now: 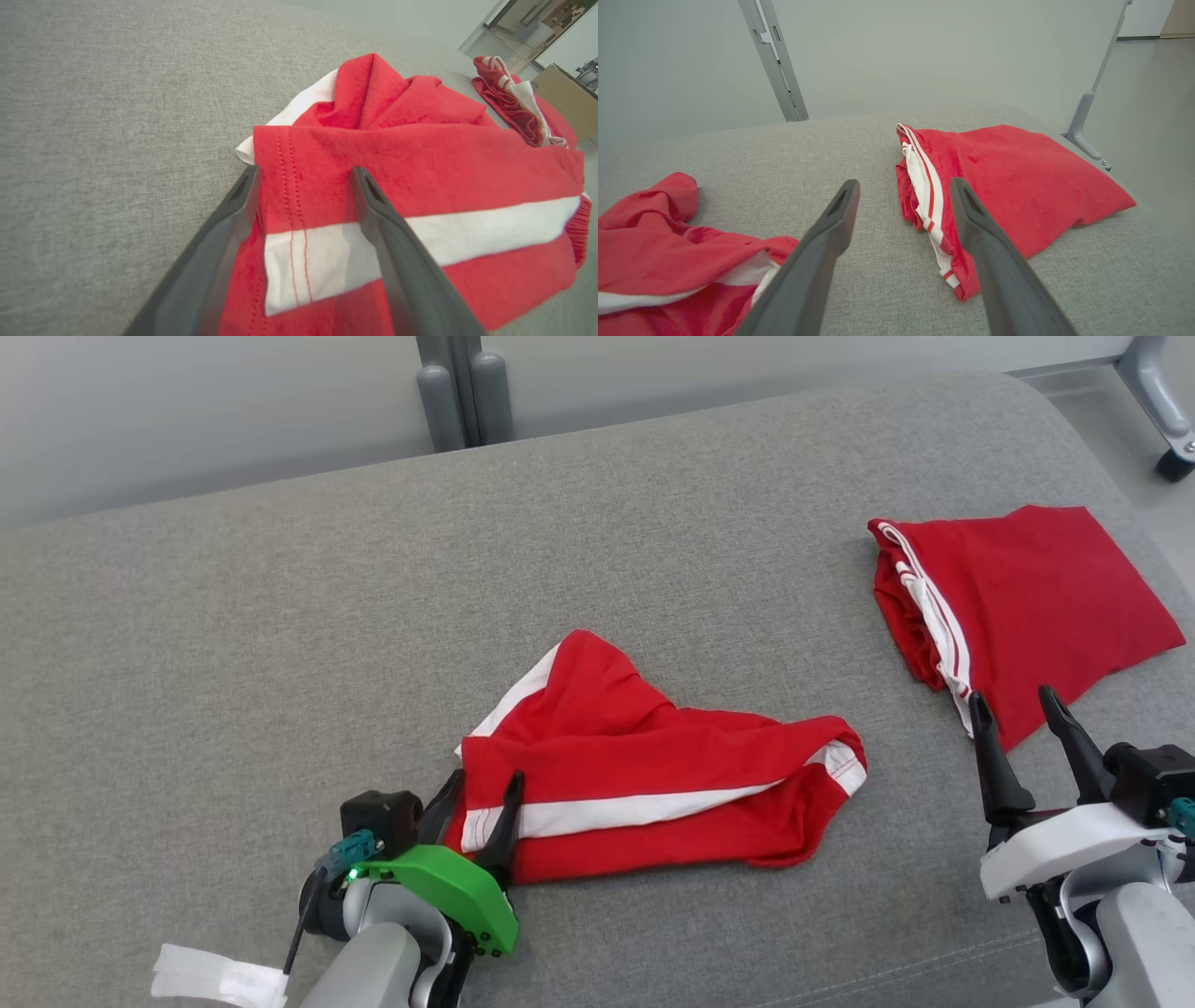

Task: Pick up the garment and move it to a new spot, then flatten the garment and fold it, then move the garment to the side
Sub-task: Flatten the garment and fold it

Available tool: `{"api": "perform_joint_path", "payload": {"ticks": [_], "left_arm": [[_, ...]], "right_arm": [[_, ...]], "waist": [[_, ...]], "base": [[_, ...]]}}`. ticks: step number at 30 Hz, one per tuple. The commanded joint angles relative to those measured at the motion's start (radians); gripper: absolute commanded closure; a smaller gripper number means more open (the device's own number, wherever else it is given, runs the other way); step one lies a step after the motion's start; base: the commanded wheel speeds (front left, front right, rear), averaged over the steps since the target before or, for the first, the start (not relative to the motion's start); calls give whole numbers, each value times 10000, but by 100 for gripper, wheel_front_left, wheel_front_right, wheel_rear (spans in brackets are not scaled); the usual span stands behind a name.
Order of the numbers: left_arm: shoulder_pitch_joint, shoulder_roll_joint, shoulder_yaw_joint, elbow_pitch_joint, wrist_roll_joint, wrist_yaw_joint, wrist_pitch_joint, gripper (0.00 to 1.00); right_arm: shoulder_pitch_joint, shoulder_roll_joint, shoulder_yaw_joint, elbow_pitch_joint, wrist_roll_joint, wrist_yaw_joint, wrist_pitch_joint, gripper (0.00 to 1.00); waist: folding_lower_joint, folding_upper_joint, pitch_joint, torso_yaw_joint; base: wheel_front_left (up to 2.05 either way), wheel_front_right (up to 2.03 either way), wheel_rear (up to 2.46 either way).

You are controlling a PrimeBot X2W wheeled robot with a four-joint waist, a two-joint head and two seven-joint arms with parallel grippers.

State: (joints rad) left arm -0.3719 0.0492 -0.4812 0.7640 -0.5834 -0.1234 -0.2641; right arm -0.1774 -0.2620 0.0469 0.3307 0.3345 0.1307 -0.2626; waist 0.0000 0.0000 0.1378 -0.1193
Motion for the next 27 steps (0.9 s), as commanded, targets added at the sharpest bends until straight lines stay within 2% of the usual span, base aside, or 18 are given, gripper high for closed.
{"api": "perform_joint_path", "payload": {"ticks": [1,6,7,8,9,10,11,19,23,24,25,26,27], "left_arm": [[-222,35,-14,71,-148,-35,7,0],[-290,35,-176,133,-404,-74,7,1],[-304,35,-241,164,-444,-65,7,31],[-322,35,-287,180,-502,-70,7,66],[-343,35,-354,215,-558,-77,7,87],[-349,35,-379,215,-578,-78,7,97],[-353,35,-412,234,-589,-80,7,100],[-516,35,-612,365,-488,-85,7,100],[-585,38,-154,155,-217,-33,7,100],[-528,40,14,64,-109,24,7,76],[-445,40,126,6,-5,46,7,14],[-350,40,212,-10,49,45,7,0],[-272,38,240,38,69,36,7,0]], "right_arm": [[7,26,-8,-32,-39,-3,-26,0],[-37,88,-49,-98,-38,-3,-26,0],[-29,92,-46,-102,-38,-3,-26,0],[-22,99,-39,-98,-42,-3,-26,0],[-19,108,5,-88,-33,-3,-26,0],[-25,113,12,-94,-24,-3,-26,0],[-33,113,11,-102,-9,-3,-25,0],[-108,141,-12,-141,89,-3,-26,0],[-107,158,-53,-139,121,-3,-26,0],[-97,163,-62,-135,121,-3,-26,0],[-84,175,-66,-116,129,-3,-26,0],[-69,191,-67,-90,141,-3,-26,0],[-58,203,-66,-66,130,-3,-26,0]], "waist": [[0,0,99,-100],[0,0,127,-111],[0,0,119,-101],[0,0,113,-92],[0,0,96,-71],[0,0,98,-61],[0,0,101,-50],[0,0,166,-8],[0,0,192,15],[0,0,197,19],[0,0,194,21],[0,0,189,20],[0,0,190,19]], "base": [[0,0,0],[0,0,0],[0,0,0],[0,0,0],[0,0,0],[0,0,0],[0,0,0],[0,0,0],[0,0,0],[0,0,0],[0,0,0],[0,0,0],[0,0,0]]}}
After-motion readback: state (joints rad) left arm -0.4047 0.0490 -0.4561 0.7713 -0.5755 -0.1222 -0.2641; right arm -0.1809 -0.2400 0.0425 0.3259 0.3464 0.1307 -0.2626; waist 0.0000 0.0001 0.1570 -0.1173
